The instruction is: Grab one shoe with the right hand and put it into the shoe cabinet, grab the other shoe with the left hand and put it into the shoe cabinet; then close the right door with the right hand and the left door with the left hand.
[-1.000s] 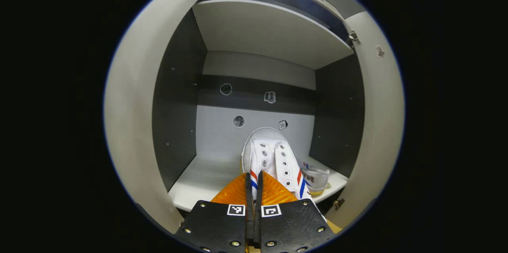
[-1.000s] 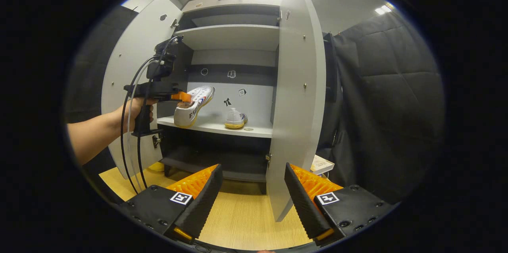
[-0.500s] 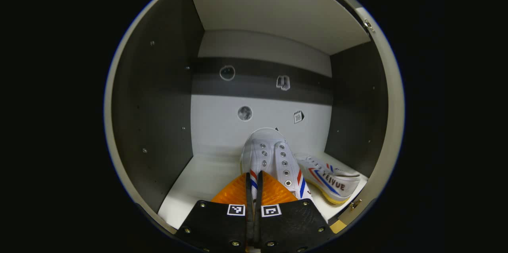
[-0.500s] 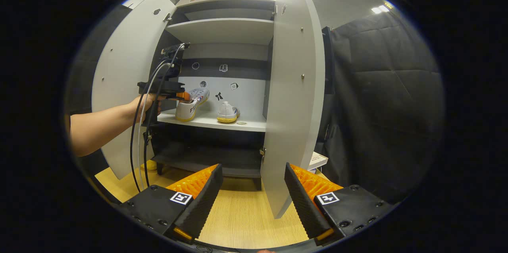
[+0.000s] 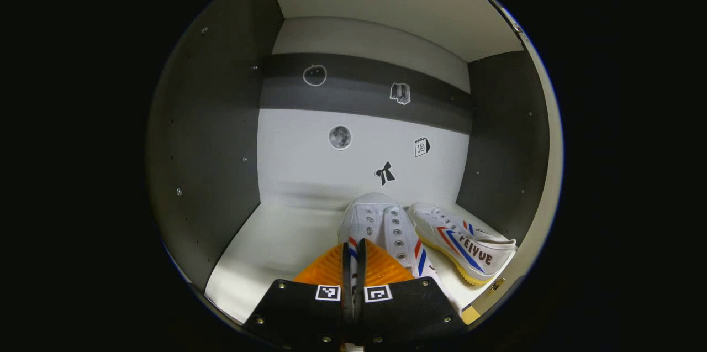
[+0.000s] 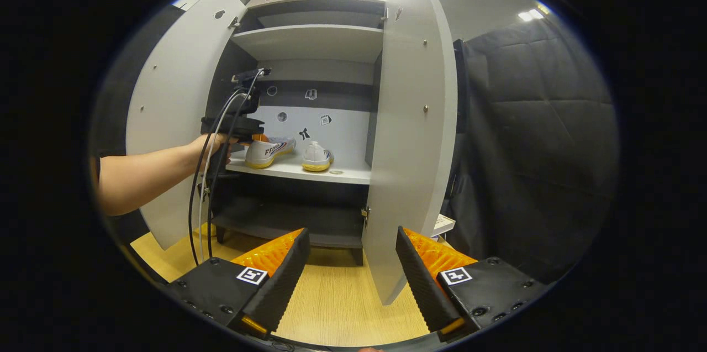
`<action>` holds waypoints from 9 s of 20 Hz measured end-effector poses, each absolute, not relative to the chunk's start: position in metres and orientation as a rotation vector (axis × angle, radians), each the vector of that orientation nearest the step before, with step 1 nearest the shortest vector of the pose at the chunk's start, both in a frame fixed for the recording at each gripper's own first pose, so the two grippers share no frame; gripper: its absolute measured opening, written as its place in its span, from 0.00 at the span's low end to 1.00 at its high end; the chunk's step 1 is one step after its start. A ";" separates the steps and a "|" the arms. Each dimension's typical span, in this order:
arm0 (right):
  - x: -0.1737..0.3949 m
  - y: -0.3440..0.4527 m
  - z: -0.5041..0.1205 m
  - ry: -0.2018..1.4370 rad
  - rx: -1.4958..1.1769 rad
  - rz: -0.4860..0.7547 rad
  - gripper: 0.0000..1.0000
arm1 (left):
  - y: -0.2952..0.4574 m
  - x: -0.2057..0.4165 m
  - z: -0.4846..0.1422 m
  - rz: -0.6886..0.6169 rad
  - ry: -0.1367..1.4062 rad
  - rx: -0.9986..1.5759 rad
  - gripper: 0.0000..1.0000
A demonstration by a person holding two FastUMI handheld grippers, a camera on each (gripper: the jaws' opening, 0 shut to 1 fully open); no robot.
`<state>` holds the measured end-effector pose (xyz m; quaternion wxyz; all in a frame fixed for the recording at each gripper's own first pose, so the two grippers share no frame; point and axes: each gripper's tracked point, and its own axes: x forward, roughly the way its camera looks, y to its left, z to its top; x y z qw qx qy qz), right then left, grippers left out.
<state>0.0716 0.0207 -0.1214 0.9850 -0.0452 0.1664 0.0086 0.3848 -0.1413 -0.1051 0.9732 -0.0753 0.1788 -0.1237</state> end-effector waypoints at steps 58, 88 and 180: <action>0.080 -0.088 -0.007 0.140 -0.019 0.066 0.98 | -0.050 -0.021 0.000 -0.058 0.157 -0.007 0.81; 0.136 -0.060 0.029 0.080 -0.005 -0.097 0.91 | 0.076 -0.046 0.000 0.066 0.188 -0.001 0.81; 0.049 -0.097 -0.007 0.183 -0.019 0.017 0.98 | -0.025 0.015 0.068 -0.014 0.027 0.010 0.78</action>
